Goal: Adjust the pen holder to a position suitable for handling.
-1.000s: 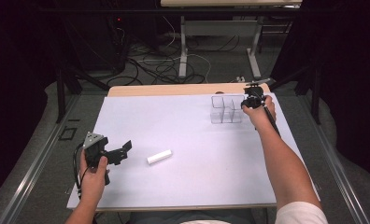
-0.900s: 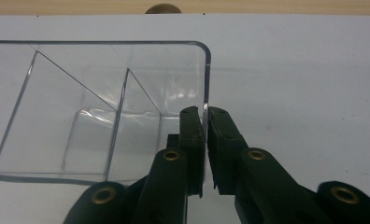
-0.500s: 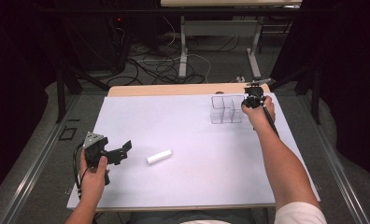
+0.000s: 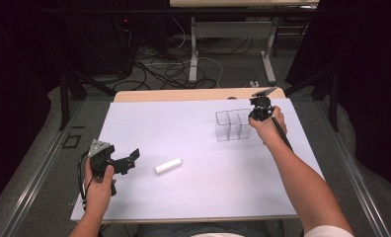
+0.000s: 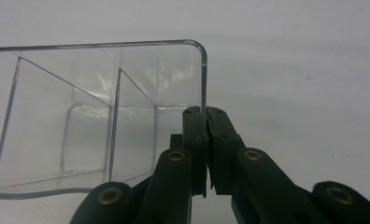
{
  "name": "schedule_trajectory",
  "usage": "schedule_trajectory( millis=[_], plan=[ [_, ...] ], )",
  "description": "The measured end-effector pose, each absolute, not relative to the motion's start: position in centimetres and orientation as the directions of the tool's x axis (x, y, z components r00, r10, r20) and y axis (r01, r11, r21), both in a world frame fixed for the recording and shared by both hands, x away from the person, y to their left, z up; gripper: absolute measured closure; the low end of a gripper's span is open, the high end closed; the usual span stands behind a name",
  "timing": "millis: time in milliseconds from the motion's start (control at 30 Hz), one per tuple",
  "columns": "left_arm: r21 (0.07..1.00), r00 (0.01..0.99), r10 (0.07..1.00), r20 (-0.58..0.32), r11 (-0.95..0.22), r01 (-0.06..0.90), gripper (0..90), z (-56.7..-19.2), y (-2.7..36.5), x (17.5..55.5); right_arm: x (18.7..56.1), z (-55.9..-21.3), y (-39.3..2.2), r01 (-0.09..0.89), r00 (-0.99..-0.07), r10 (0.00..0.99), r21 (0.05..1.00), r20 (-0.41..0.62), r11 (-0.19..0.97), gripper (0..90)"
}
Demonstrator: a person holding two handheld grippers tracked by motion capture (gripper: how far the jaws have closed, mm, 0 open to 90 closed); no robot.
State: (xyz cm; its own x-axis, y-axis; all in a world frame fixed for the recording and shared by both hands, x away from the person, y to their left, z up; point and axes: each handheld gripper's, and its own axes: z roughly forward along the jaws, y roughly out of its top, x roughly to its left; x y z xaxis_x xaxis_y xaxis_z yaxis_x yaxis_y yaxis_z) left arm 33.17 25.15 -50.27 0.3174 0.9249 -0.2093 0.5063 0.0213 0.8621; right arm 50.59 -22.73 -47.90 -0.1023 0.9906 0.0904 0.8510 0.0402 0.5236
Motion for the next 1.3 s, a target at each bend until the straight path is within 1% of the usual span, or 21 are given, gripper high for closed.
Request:
schedule_trajectory(
  millis=[67, 333, 600, 633, 667, 800, 833, 867, 1067, 1100, 1233, 1300],
  plan=[
    [0.861, 0.319, 0.925, -0.207, 0.018, 0.508, 0.7, -50.3, 25.1, 33.2, 49.7, -48.0, -21.5, 0.846, -0.143, 0.988, 0.526, 0.065, 0.088, 88.1],
    [0.861, 0.321, 0.925, -0.206, 0.016, 0.508, 0.7, -50.3, 24.9, 33.2, 47.4, -48.0, -19.2, 0.843, -0.215, 0.973, 0.519, 0.088, 0.139, 87.7],
    [0.861, 0.318, 0.924, -0.212, 0.023, 0.508, 0.7, -50.3, 25.0, 33.2, 46.1, -47.9, -18.5, 0.856, -0.233, 0.965, 0.495, 0.118, 0.146, 86.2],
    [0.86, 0.319, 0.924, -0.211, 0.02, 0.51, 0.7, -50.3, 25.0, 33.2, 45.9, -47.9, -18.5, 0.86, -0.231, 0.964, 0.491, 0.128, 0.141, 85.5],
    [0.859, 0.319, 0.924, -0.211, 0.02, 0.511, 0.7, -50.3, 25.0, 33.2, 45.6, -47.9, -18.6, 0.873, -0.219, 0.961, 0.475, 0.167, 0.116, 84.5],
    [0.858, 0.32, 0.924, -0.21, 0.017, 0.513, 0.7, -50.3, 25.0, 33.3, 45.3, -47.9, -18.6, 0.875, -0.216, 0.961, 0.472, 0.171, 0.113, 84.2],
    [0.858, 0.32, 0.924, -0.21, 0.018, 0.513, 0.7, -50.3, 24.9, 33.3, 45.3, -47.9, -18.7, 0.878, -0.219, 0.959, 0.465, 0.181, 0.112, 82.1],
    [0.858, 0.32, 0.924, -0.21, 0.018, 0.513, 0.7, -50.3, 24.9, 33.3, 45.3, -47.9, -18.8, 0.877, -0.221, 0.956, 0.469, 0.193, 0.108, 80.7],
    [0.858, 0.319, 0.924, -0.211, 0.019, 0.513, 0.7, -50.3, 24.9, 33.3, 45.3, -47.9, -19.0, 0.873, -0.23, 0.952, 0.476, 0.204, 0.108, 80.1],
    [0.858, 0.32, 0.924, -0.209, 0.016, 0.514, 0.7, -50.3, 24.9, 33.3, 45.2, -47.9, -19.1, 0.867, -0.241, 0.947, 0.486, 0.212, 0.112, 77.7],
    [0.859, 0.316, 0.925, -0.211, 0.021, 0.512, 0.7, -50.4, 25.0, 33.3, 45.0, -47.8, -19.4, 0.86, -0.241, 0.941, 0.501, 0.239, 0.093, 76.4],
    [0.86, 0.315, 0.925, -0.211, 0.022, 0.51, 0.7, -50.3, 25.0, 33.3, 44.7, -47.4, -19.8, 0.846, -0.247, 0.933, 0.528, 0.263, 0.075, 74.8]
  ],
)
